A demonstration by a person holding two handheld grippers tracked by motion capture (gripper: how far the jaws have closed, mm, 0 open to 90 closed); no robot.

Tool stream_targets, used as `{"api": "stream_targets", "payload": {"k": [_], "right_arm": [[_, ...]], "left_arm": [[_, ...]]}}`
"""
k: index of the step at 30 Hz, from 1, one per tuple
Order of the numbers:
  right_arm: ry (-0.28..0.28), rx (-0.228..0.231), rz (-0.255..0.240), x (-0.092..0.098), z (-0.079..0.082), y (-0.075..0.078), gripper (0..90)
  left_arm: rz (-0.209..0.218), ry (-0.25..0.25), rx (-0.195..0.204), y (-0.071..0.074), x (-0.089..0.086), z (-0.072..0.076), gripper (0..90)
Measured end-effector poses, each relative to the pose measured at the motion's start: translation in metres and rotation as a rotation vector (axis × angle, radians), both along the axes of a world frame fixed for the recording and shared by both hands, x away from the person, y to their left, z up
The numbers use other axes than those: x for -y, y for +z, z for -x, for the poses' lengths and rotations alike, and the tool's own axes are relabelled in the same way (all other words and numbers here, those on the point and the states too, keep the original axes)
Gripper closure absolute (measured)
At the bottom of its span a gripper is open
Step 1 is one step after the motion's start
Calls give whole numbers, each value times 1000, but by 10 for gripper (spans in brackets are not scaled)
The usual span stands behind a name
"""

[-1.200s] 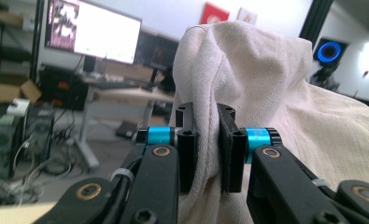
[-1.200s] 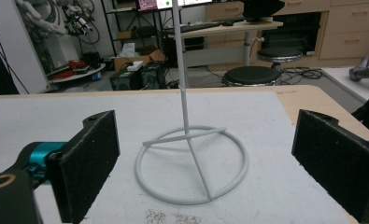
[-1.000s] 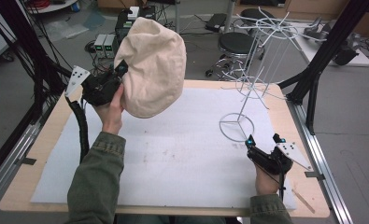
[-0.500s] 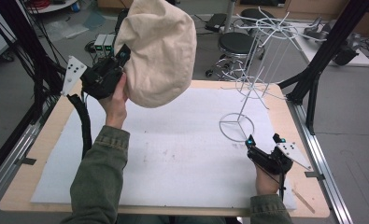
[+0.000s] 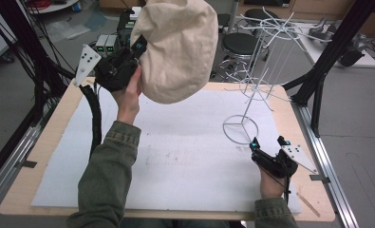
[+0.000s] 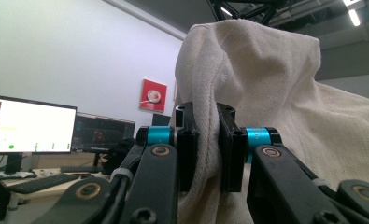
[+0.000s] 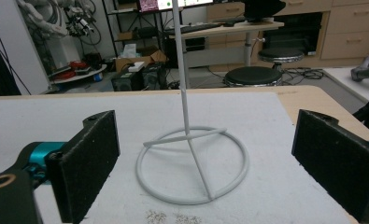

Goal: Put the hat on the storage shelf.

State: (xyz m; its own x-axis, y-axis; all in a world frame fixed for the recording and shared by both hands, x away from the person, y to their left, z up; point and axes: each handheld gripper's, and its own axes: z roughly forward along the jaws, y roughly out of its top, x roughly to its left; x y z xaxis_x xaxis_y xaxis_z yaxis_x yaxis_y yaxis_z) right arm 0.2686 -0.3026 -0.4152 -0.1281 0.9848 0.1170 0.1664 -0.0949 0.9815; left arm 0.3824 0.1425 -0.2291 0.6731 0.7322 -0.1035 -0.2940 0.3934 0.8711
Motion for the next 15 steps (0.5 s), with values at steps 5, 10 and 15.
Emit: {"api": "stream_targets", "payload": {"k": [5,10,15], "right_arm": [[1,-2,-2,0,0,0,67],[3,0,-4,0,0,0,67],[2,1,0,0,0,0,67]], "left_arm": [[21,-31,6,4,7,-4,800],[27,-52,5,9,18,-9,800],[13,-73,6,16,31,-16,799]]}}
